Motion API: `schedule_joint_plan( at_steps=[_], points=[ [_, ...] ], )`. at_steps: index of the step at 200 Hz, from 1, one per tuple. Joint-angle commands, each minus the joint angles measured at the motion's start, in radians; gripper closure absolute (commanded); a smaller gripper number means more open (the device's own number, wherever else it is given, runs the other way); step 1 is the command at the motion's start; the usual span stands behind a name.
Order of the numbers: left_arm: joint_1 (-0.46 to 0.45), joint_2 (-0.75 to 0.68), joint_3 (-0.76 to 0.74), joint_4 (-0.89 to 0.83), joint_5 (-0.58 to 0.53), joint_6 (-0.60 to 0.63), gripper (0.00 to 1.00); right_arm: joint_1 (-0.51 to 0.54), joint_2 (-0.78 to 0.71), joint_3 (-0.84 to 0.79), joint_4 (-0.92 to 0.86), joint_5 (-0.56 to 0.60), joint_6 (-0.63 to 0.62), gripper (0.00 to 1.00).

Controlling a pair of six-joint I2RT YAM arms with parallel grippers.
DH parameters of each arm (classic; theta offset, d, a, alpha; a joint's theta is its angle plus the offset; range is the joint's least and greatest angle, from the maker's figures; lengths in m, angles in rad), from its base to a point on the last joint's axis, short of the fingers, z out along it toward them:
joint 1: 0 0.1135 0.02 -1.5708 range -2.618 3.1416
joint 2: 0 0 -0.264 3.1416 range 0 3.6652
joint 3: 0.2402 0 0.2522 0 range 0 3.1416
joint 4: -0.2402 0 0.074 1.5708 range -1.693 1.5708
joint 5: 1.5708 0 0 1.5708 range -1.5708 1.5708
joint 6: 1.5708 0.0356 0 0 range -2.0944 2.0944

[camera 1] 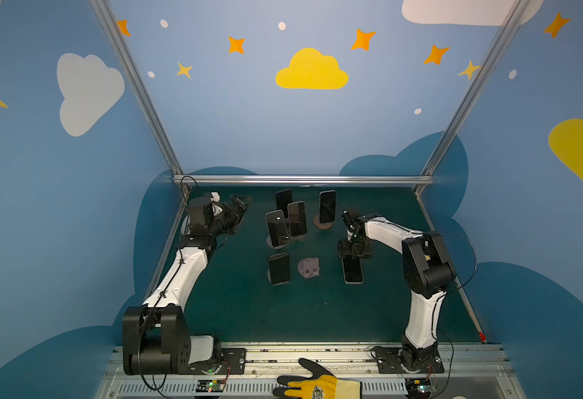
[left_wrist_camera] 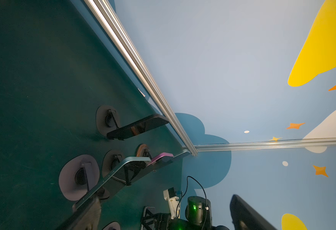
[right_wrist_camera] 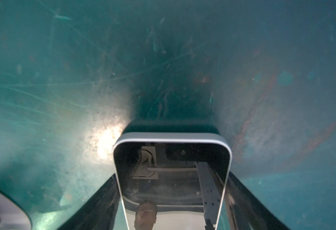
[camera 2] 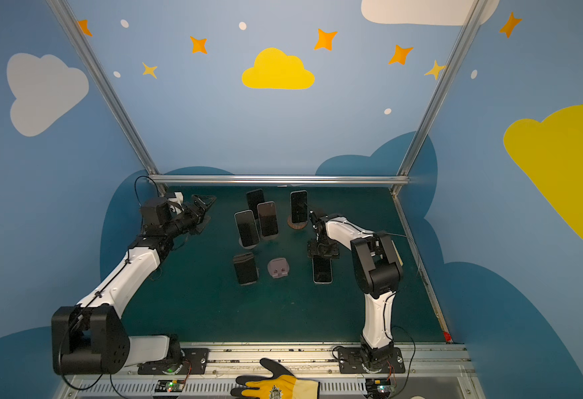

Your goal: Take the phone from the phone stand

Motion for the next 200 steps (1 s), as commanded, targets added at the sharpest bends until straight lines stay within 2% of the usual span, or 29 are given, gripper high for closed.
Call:
schedule_joint_plan(
  at_steps=[1, 64, 99, 115, 126, 152, 200],
  points=[
    [0.006, 0.001, 0.013, 0.023, 0.015, 0.001, 0.00, -0.003, -0.004, 0.049, -0.029, 0.015, -0.002, 0.18],
    [0.010, 0.006, 0.015, 0.023, 0.018, 0.011, 0.00, 0.014, -0.161, 0.153, -0.137, 0.026, 0.022, 0.13],
    [0.014, -0.009, 0.013, 0.019, 0.010, 0.015, 0.00, 0.094, -0.347, 0.002, -0.085, 0.089, 0.209, 0.12],
    [0.014, -0.010, 0.013, 0.016, 0.006, 0.017, 0.00, 0.171, -0.429, -0.070, -0.039, 0.121, 0.283, 0.11],
    [0.014, -0.007, 0.013, 0.015, 0.009, 0.015, 0.00, 0.238, -0.468, -0.113, 0.017, 0.102, 0.312, 0.11],
    [0.015, -0.005, 0.014, 0.013, 0.010, 0.012, 0.00, 0.332, -0.469, -0.131, 0.064, 0.102, 0.332, 0.11],
    [0.014, -0.005, 0.013, 0.012, 0.007, 0.014, 0.00, 0.429, -0.341, -0.033, 0.032, 0.066, 0.327, 0.11]
  ],
)
